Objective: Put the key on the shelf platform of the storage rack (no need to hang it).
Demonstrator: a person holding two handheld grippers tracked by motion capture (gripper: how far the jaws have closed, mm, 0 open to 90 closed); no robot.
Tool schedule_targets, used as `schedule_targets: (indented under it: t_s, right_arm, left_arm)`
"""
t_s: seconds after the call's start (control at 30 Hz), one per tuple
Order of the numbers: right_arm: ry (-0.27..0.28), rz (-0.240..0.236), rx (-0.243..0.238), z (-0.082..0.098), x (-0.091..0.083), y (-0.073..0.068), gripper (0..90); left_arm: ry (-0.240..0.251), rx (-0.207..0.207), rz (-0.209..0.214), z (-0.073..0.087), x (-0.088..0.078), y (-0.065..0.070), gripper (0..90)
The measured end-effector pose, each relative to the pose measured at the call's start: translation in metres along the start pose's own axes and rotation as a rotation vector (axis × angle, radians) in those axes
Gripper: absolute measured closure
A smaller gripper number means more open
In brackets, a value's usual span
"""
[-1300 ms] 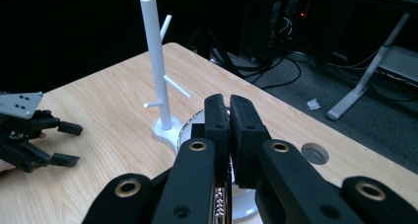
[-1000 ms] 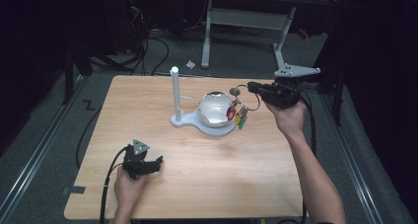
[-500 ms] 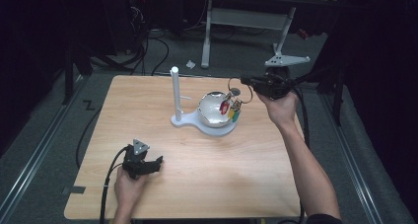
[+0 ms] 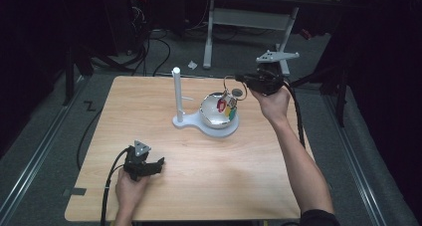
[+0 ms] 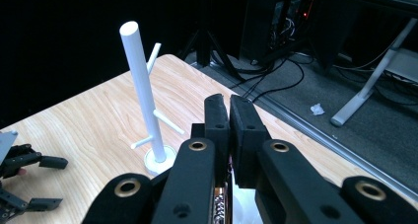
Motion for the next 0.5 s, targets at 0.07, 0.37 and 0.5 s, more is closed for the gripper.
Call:
schedule_targets:
  t_s: [0.07,0.37,0.5]
  right_arm:
    - [-0.002,-0.004,0.002,0.000,0.005,-0.002,87.9]
    - [-0.031,0.002,0.009,0.004,0.026,-0.003,87.8]
    - [-0.057,0.003,0.003,0.013,0.040,-0.003,87.8]
  left_arm:
    - [0.000,0.000,0.000,0.000,0.000,0.000,21.8]
    - [0.000,0.000,0.001,0.000,0.000,0.000,21.7]
    - [0.001,0.000,0.002,0.000,0.000,0.000,21.7]
Point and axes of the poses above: each handheld gripper's, and its own axes: x roughly forward along the jaws, z roughly out of its underside, y roughly to its right, the point moved 8 cm from there along x, roughly forward along the jaws, and after that the axes turned 1 degree about -y, right-handed, at the moved point
